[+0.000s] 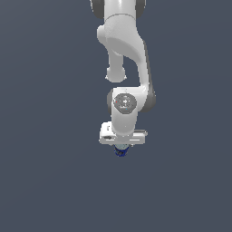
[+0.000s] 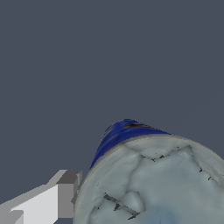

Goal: Pick up the object and move it to a goal position.

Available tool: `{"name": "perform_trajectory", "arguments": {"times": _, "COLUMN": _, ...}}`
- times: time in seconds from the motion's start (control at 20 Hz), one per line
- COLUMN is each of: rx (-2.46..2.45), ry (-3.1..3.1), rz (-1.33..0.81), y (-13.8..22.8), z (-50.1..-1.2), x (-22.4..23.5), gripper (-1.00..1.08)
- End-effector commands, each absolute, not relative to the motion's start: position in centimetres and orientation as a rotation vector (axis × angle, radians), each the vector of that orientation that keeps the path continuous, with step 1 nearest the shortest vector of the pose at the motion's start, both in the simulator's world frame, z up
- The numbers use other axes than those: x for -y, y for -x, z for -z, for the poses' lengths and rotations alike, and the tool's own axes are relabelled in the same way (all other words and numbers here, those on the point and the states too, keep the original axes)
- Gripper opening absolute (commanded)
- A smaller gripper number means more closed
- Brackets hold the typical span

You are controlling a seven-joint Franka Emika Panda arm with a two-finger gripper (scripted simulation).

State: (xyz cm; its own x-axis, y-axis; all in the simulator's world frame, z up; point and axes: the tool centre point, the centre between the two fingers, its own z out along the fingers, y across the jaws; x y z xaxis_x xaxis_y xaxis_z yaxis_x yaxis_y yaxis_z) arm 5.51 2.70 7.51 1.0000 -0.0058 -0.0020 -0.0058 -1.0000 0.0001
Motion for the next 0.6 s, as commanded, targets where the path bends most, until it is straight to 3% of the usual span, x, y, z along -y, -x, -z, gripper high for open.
{"name": "perform_trajectory", "arguments": {"times": 0.0, "rx": 0.009, "ry": -3.142, "rz": 0.0, "y": -5.65, "z": -7.4, "x": -2.7, "gripper": 1.0}}
{"name": "perform_trajectory", "arguments": {"times": 0.05, "rx": 0.009, "ry": -3.142, "rz": 0.0, "y": -5.67, "z": -7.42, "x": -2.7, "gripper": 1.0}}
{"name": "perform_trajectory", "arguments": {"times": 0.1, "rx": 0.009, "ry": -3.142, "rz": 0.0, "y": -5.67, "z": -7.42, "x": -2.7, "gripper": -1.0}}
{"name": "perform_trajectory", "arguments": {"times": 0.55, "rx": 0.009, "ry": -3.142, "rz": 0.0, "y": -5.67, "z": -7.42, "x": -2.7, "gripper": -1.0}}
